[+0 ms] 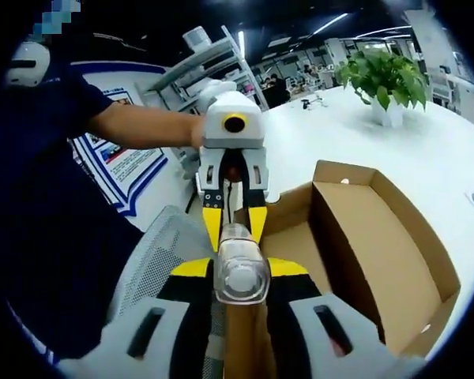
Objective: Operate the shoe box by opening the lid, removing the specified soft item, and placing it in the target area until the item is outside and the box remains undamaged.
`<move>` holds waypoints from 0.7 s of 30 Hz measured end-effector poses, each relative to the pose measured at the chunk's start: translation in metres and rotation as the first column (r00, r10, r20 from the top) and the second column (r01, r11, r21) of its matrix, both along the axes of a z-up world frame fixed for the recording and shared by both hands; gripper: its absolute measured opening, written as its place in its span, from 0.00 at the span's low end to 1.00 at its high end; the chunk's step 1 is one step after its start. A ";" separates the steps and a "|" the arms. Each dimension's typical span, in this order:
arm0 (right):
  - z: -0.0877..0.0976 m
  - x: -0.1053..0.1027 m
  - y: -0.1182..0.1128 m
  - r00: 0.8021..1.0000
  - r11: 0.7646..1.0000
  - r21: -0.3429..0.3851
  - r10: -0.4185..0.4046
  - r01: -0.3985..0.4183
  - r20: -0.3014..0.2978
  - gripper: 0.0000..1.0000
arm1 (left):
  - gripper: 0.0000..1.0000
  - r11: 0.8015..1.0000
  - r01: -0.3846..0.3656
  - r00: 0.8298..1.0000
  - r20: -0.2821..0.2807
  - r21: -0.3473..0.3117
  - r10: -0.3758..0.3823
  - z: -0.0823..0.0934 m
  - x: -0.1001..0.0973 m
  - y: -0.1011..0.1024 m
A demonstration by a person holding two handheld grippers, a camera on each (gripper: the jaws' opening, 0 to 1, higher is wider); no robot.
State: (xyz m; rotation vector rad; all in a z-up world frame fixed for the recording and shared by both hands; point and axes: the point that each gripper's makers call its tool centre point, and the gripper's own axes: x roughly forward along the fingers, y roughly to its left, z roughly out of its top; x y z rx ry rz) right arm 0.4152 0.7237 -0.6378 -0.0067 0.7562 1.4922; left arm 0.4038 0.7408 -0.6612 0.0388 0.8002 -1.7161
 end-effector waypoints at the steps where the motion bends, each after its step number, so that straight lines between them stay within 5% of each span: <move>1: 0.000 -0.001 0.000 1.000 1.000 0.000 0.004 -0.004 -0.004 0.21 | 0.17 1.000 0.002 1.000 0.000 0.000 -0.002 0.000 -0.001 -0.001; 21: -0.001 -0.009 0.001 1.000 0.999 -0.032 0.009 -0.009 -0.015 0.19 | 0.17 0.999 0.024 1.000 0.013 0.029 -0.024 -0.002 -0.006 -0.002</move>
